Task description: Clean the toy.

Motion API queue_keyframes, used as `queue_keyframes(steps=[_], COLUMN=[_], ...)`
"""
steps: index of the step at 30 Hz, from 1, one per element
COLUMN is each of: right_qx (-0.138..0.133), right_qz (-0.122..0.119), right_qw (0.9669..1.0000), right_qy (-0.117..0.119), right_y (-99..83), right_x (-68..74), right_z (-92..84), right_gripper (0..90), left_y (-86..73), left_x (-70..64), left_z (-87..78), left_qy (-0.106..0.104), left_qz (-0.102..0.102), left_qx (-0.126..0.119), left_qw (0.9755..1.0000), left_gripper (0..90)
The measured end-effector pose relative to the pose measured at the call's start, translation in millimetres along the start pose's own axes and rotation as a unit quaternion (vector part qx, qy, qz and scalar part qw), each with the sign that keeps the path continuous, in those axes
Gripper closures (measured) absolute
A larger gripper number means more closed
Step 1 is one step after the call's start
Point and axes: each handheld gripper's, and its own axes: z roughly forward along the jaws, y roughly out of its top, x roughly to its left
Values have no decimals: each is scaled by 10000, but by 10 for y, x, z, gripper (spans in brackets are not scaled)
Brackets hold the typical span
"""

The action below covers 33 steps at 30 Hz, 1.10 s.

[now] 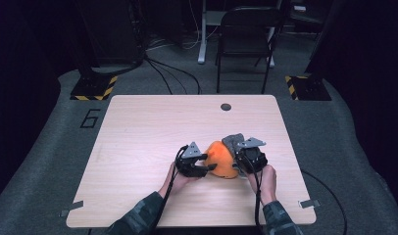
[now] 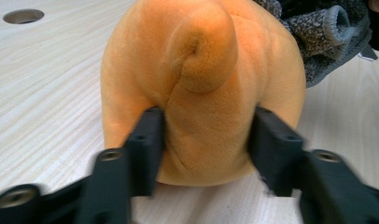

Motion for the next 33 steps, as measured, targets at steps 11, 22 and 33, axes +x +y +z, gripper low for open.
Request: queue_keyframes(steps=[11, 22, 33], right_qx=[-224, -934, -627], right_qz=[94, 313, -229], right_qw=[9997, 9951, 9972], right_qy=[-54, 1, 340], right_y=[2, 237, 288], right_x=[-103, -194, 316], right_z=[-103, -660, -348], right_gripper=[754, 753, 743], left_y=[24, 189, 87], left_x=[-66, -151, -208], left_z=[-45, -240, -101], left_qy=[146, 401, 487], left_qz=[-175, -1285, -1475], left_qx=[-406, -777, -583], left_qw=[9989, 9879, 9861], left_gripper=[816, 815, 804])
